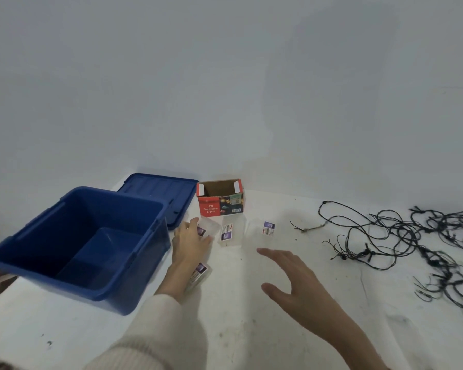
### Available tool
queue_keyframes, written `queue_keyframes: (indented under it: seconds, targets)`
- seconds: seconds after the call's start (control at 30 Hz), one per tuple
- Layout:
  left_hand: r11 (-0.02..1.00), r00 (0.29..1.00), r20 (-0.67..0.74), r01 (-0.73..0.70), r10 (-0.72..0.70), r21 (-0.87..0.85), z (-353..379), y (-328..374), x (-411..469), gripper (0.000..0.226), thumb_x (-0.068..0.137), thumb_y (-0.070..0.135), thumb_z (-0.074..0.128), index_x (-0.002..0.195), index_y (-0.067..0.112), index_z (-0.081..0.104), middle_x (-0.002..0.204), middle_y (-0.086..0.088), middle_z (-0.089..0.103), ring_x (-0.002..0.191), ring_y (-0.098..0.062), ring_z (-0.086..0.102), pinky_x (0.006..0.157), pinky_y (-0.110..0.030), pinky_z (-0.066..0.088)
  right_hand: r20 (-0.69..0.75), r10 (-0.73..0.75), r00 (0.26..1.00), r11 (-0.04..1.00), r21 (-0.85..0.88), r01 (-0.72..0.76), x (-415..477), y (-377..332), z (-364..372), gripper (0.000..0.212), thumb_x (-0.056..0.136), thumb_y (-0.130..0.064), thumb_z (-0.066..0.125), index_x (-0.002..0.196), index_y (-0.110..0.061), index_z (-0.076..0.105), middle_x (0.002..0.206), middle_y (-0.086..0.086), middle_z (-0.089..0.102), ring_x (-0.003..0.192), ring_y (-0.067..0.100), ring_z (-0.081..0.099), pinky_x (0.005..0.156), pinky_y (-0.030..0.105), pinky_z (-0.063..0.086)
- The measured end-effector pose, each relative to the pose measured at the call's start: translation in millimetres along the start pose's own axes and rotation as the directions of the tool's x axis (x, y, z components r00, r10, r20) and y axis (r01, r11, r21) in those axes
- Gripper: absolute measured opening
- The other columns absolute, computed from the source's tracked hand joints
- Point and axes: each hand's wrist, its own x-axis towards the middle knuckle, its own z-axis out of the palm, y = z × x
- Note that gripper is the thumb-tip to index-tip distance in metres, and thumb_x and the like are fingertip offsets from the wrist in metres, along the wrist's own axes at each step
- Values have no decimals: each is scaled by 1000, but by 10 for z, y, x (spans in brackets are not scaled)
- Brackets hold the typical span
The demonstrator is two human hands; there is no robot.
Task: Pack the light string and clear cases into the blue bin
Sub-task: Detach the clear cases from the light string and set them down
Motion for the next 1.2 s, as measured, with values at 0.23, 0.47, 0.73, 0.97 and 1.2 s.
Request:
queue_keyframes:
  seconds: [0.23,0.47,0.73,0.97,1.2]
  targets:
    - [991,999,44,-27,21,135,-31,72,-19,54,89,27,53,138,19,34,140,-10,39,128,-29,31,104,-43,34,22,37,999,999,23,-37,-73,45,5,41,91,-28,55,126,-46,43,123,-26,44,119,-10,36,91,0,24]
    - [925,917,-123,-378,379,38,149,647,-529,47,91,24,54,135,12,45,144,-11,39,137,-29,22,111,-40,22,-48,195,980,981,-6,-195,-348,250,-333,38,92,-30,54,129,-38,47,123,-16,47,116,1,41,94,19,34]
    - [765,714,274,-606,644,-217,943,1472,-1641,43,92,28,54,133,15,50,145,-7,35,137,-20,18,109,-23,15,-207,616,760,585,-525,-618,-968,937,-853,60,89,-47,49,142,-26,30,136,9,42,127,28,35,99,37,34]
    - [870,689,531,-401,494,-288,1100,1474,-2095,38,93,31,49,128,17,49,121,-2,55,95,-14,56,85,-25,43,-86,715,693,643,-308,-701,-1124,1081,-801,53,84,-38,58,131,-21,41,123,6,55,103,25,58,80,30,45]
    - [852,449,727,-206,519,-481,566,1213,-2117,41,89,45,56,115,13,54,98,0,70,88,-12,67,79,-29,52,-56,640,766,699,456,-550,-905,599,-831,31,79,-20,68,105,-15,52,81,9,58,50,19,57,52,29,50]
